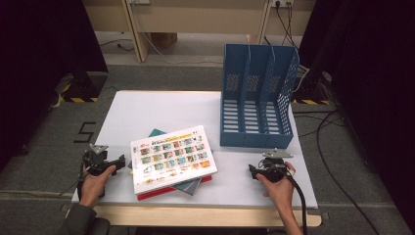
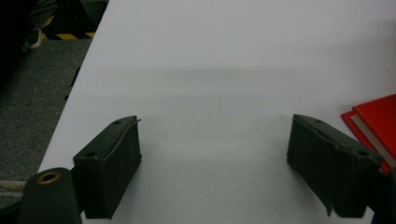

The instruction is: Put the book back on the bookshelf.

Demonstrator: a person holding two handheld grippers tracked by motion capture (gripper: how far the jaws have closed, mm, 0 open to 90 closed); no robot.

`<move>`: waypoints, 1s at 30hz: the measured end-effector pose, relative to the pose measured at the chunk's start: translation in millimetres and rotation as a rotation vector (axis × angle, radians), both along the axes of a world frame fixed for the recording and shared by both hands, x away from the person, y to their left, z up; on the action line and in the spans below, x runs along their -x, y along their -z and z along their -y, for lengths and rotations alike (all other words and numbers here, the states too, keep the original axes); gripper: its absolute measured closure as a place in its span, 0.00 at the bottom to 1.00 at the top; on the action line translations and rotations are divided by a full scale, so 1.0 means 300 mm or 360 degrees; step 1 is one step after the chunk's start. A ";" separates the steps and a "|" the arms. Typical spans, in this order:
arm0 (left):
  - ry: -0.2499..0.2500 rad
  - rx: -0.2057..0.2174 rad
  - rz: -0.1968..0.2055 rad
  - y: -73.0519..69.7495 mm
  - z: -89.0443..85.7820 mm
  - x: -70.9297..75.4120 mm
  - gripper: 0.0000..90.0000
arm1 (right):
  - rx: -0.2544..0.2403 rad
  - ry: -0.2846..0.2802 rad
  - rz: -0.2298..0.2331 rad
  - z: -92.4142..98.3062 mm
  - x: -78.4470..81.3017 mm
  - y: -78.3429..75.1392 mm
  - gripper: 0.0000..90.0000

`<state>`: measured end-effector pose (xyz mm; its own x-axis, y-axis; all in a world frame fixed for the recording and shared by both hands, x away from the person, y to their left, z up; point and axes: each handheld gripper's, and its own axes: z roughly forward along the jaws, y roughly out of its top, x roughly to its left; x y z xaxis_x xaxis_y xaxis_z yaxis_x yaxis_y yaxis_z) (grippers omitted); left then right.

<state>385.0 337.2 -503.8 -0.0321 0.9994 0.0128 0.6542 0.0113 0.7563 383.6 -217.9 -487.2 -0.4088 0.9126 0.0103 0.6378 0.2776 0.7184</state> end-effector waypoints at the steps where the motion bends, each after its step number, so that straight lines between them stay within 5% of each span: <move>1: 0.0001 0.0002 -0.0001 0.000 0.000 0.000 0.18 | -0.0002 -0.0012 0.0013 -0.001 0.000 -0.003 0.25; 6: 0.0008 -0.0022 0.0004 -0.002 0.004 0.002 0.19 | -0.0112 -0.0088 0.0065 -0.012 0.013 -0.026 0.30; 11: 0.0028 -0.0018 0.0033 -0.015 0.008 0.015 0.18 | -0.0134 -0.0131 0.0084 -0.025 0.023 -0.035 0.31; 17: 0.0080 -0.0058 0.0068 -0.041 0.031 0.051 0.17 | -0.0183 -0.0162 0.0108 -0.032 0.034 -0.046 0.21; 20: 0.0131 -0.0101 0.0088 -0.057 0.053 0.089 0.17 | -0.0279 -0.0201 0.0113 -0.034 0.041 -0.052 0.17; 30: 0.0234 -0.0141 0.0145 -0.101 0.101 0.171 0.20 | -0.0301 -0.0280 0.0105 -0.066 0.049 -0.053 0.23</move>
